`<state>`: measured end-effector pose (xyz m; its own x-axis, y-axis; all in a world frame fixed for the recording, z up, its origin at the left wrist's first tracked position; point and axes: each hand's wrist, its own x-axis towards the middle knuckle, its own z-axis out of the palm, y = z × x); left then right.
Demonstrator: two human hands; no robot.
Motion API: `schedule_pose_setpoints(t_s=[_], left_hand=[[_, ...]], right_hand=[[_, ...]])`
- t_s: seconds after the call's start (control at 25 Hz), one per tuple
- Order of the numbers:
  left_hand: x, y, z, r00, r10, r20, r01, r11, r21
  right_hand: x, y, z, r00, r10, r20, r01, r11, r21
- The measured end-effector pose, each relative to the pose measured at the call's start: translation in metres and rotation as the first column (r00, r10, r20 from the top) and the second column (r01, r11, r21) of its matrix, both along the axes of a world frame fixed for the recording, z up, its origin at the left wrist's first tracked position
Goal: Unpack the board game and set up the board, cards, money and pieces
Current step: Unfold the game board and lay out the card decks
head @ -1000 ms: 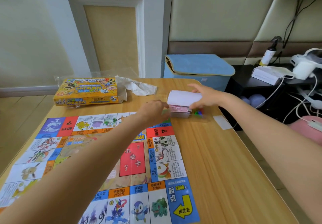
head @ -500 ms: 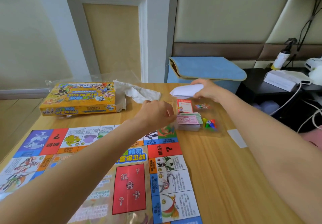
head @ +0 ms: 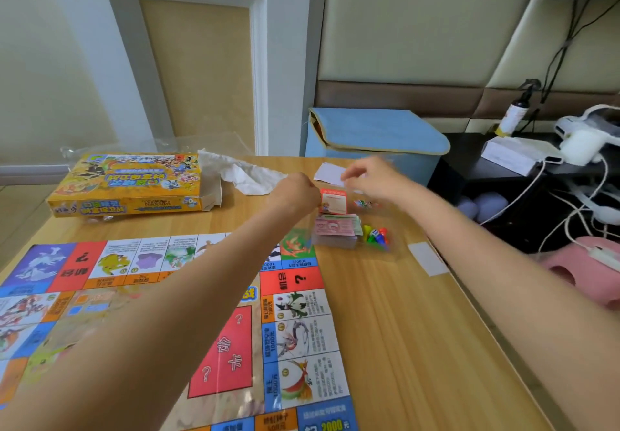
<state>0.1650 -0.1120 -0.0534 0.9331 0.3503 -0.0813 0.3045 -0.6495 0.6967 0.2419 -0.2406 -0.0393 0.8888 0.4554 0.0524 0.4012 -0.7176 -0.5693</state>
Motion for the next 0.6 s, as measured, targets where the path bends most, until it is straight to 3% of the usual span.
schedule_pose_setpoints(t_s=[0.16,0.4,0.6], left_hand=[[0.000,-0.010,0.014,0.998,-0.008,-0.065,0.013,0.996,0.086],[0.001,-0.014,0.032,0.959,-0.034,-0.282,0.012,0.997,-0.080],[0.003,-0.027,0.036,0.938,-0.097,-0.332,0.063,0.992,-0.112]], right_hand=[[-0.019,0.004,-0.028,0.999,-0.042,-0.008,0.041,0.986,-0.164],[-0.024,0.003,-0.042,0.996,-0.087,-0.016,0.085,0.994,-0.067],[-0.024,-0.001,-0.038,0.993,-0.102,-0.054,0.100,0.994,-0.050]])
